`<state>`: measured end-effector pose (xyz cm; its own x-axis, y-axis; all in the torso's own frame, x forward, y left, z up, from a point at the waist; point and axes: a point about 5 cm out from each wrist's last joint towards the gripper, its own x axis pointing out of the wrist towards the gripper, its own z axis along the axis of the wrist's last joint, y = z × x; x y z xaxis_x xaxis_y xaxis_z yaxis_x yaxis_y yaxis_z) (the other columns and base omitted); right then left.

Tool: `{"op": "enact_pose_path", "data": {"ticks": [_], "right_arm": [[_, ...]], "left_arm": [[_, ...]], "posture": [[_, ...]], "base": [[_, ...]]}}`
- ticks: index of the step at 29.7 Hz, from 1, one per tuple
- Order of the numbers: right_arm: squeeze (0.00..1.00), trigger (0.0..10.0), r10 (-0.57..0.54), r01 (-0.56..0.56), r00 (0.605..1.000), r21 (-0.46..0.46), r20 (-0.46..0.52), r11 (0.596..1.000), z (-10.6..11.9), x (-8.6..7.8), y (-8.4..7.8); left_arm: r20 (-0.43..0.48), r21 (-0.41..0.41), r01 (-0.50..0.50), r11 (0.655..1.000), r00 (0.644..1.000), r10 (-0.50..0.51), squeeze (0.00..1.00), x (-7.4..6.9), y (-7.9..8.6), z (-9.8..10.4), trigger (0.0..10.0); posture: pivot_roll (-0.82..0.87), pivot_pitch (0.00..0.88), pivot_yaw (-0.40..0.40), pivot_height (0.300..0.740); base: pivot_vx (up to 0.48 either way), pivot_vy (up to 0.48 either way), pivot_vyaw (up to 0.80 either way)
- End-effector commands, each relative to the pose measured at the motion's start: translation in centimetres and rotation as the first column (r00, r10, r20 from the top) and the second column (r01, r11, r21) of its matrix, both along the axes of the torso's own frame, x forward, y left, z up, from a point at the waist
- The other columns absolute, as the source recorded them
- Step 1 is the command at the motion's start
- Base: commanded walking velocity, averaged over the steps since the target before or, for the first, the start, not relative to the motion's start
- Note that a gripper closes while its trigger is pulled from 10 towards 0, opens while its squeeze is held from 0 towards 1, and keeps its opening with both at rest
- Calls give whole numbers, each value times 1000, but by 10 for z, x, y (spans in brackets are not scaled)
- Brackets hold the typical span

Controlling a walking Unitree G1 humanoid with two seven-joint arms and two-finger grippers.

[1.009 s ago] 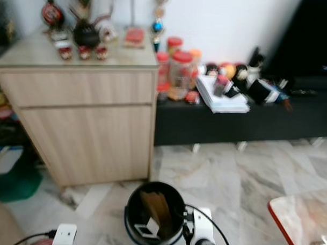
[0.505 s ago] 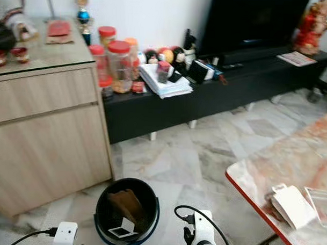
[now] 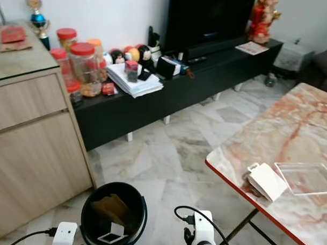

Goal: Picking trash to rubbish bin

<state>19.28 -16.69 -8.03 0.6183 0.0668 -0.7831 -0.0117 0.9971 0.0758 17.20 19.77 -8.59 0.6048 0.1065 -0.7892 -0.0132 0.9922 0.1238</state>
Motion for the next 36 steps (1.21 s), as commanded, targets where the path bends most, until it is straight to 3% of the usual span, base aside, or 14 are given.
{"op": "enact_pose_path", "data": {"ticks": [1, 36], "right_arm": [[0, 10000, 0, 0, 1000, -11, -1, 1000, 1, 2, -2], [0, 10000, 10, -10, 1000, -17, 1, 1000, 1, 3, -2]], "left_arm": [[-13, 19, 19, 1000, 1000, -19, 0, 0, 0, 0, 10000], [-19, 23, 21, 1000, 1000, -21, 0, 0, -2, -1, 10000]], "posture": [[45, 0, -70, 740], [45, 0, -74, 740]], "base": [[0, -274, -781], [0, -73, -772]]}}
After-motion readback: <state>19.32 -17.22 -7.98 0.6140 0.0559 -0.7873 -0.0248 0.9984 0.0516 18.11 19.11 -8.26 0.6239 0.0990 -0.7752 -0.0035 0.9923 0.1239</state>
